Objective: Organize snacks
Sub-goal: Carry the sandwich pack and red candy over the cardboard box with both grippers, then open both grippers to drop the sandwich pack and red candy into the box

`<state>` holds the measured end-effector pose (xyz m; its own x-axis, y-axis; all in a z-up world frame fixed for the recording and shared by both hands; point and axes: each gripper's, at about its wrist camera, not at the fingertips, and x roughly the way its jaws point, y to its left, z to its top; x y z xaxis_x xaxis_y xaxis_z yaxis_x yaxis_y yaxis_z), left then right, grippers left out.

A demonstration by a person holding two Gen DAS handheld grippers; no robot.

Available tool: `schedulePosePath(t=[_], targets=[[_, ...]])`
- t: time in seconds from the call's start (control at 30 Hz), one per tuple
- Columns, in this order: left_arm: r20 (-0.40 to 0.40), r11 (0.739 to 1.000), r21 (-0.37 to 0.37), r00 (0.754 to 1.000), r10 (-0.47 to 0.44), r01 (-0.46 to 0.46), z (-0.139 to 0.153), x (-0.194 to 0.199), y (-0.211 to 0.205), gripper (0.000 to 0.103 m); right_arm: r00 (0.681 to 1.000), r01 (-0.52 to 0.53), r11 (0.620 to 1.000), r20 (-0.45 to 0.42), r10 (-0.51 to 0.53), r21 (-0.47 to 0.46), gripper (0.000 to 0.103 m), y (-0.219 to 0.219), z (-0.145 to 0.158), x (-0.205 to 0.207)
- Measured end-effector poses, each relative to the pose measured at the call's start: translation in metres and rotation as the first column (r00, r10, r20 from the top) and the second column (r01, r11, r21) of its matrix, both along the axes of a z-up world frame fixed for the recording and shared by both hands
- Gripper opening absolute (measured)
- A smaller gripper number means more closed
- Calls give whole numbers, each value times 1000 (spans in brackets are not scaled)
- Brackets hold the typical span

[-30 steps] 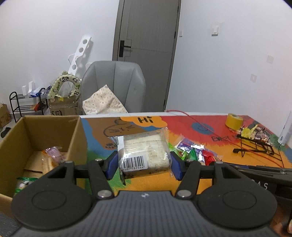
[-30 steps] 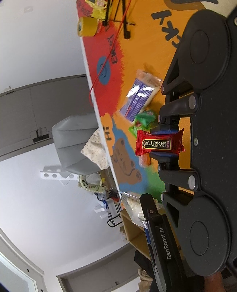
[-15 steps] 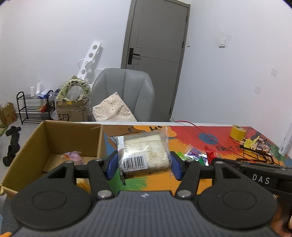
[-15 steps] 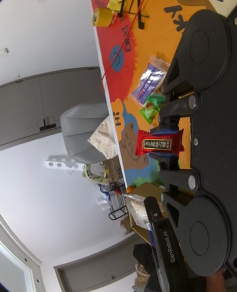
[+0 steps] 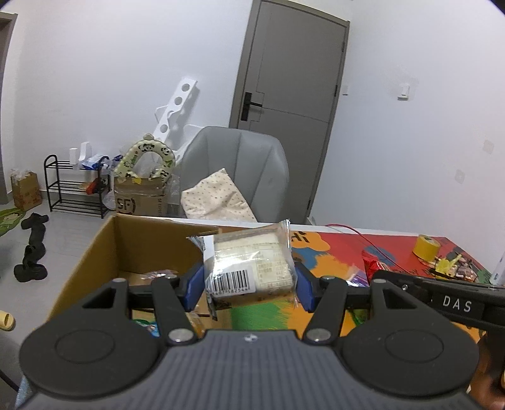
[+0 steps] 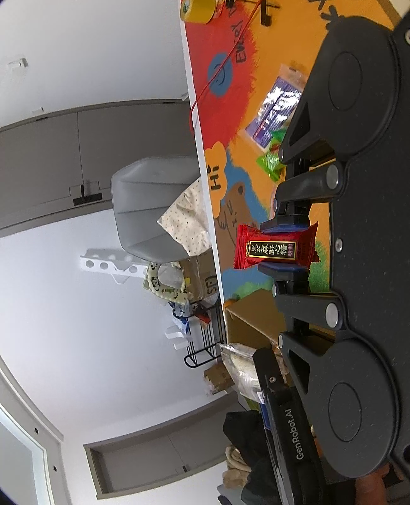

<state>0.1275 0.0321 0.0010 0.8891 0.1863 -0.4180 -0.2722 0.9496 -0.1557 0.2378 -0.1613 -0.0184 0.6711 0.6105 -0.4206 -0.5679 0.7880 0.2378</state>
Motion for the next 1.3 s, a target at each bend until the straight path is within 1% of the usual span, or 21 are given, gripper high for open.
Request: schedulePosePath(t=[0.17, 0.4, 0.9, 1.03, 1.17, 1.3], targets=[[4, 1000, -11, 1000, 28, -28, -1, -3, 17, 58, 1000, -23, 1000, 0, 23, -10, 18, 15, 1, 2], [-8, 997, -22, 998, 68, -68, -4, -4, 43, 58, 997, -72, 997, -5, 72, 4, 18, 39, -1, 6], [-52, 988, -52, 988, 145, -147, -17, 1, 87, 58, 989, -145, 989, -32, 145, -1, 18, 87, -7, 18], [-59, 984, -65, 985, 162, -166, -19, -1, 96, 63, 985, -168, 986, -30, 168, -6, 18, 100, -5, 16], [-31, 981, -65, 983, 183, -184, -13, -12, 101, 70, 981, -191, 982, -28, 190, -9, 18, 113, -2, 13], [-16, 975, -80, 978, 208, -208, -9, -21, 108, 70, 976, -215, 976, -27, 215, -15, 18, 125, -1, 7]])
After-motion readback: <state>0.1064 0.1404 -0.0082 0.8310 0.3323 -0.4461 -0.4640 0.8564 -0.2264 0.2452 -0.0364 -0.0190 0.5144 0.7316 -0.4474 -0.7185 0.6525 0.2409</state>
